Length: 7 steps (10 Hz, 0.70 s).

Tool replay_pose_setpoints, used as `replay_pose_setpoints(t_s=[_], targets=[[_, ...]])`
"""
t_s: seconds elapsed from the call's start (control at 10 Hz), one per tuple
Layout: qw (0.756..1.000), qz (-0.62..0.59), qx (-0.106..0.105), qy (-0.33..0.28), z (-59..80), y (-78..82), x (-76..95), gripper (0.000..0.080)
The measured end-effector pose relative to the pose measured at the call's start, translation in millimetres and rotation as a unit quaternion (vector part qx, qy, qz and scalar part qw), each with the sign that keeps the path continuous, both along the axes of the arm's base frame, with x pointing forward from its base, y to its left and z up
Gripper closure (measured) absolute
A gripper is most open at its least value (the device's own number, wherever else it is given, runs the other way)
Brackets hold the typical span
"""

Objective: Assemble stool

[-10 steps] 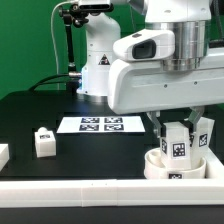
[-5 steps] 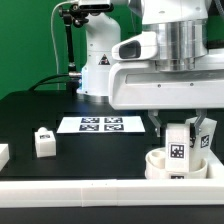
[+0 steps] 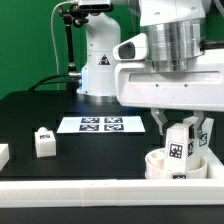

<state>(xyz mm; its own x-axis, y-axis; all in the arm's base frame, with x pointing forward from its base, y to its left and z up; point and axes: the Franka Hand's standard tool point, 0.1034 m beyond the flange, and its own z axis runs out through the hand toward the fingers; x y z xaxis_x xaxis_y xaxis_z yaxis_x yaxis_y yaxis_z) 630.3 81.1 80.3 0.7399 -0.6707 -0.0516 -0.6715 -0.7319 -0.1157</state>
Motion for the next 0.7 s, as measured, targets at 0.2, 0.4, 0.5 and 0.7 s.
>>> replay_pose_setpoints(t_s=[0.2,0.4,0.5,0.7], targets=[[0.999,-0.047,0.003,0.006,0.0,1.0,-0.1,0.0461],[0.995,-0.102,0.006,0.013,0.0,2.3,-0.3,0.0461],[0.991,-0.136,0.008,0.017,0.0,2.9,-0.3,0.0461],[0.972,-0.232,0.028,0.011,0.0,3.9,4.1,0.0461]])
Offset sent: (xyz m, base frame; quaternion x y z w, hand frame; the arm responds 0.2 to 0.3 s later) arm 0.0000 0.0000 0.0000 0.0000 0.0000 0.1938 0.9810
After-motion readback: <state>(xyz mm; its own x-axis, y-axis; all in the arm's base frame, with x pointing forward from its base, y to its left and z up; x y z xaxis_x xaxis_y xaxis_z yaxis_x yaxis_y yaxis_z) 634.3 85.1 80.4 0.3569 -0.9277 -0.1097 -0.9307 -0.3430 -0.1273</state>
